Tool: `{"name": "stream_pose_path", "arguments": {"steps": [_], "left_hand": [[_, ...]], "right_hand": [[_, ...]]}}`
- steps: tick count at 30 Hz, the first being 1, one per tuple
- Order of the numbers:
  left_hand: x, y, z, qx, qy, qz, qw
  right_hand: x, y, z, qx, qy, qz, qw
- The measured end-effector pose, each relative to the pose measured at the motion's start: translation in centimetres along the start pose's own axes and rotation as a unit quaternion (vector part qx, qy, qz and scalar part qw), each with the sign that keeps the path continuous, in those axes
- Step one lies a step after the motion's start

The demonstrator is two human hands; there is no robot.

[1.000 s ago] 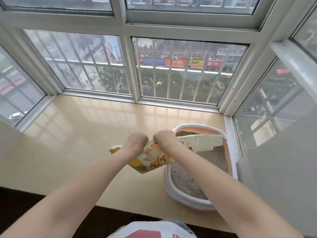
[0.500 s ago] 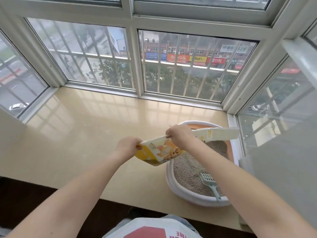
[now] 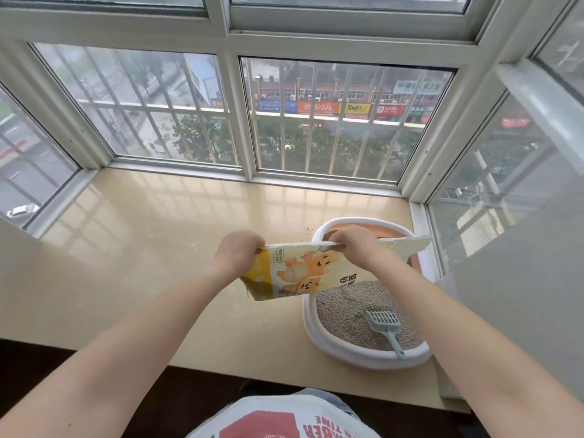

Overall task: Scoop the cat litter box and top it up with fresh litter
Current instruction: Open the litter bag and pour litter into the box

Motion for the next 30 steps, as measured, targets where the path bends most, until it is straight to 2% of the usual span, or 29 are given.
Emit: {"name": "stream_pose_path", "arguments": {"steps": [3,9,30], "left_hand": [[0.4,-0.5,0.0,-0.019,-0.002,0.016,1.0],[2.2,-2.4,0.8,-0.016,0.036,0.052,0.998],[4.2,-5.6,2.2,-0.013,0.069,0.113,0.991]], "right_hand": [[1.6,0.0,-1.1,-0.038,0.028,-0.009,0.999],[3.0,0.6,-1.2,-0.044,0.063,0.031,0.997],[4.1,1.4,-2.4,0.0,0.097,0.129,0.987]]}}
Point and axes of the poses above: each hand's wrist, its own z-axis towards the middle knuckle, its own y-axis out of the palm, x = y × z, the point moved 7 cm from there along z, towards the middle knuckle, and after that the axes turned 12 degrees about -z, right-handed, at the moved point
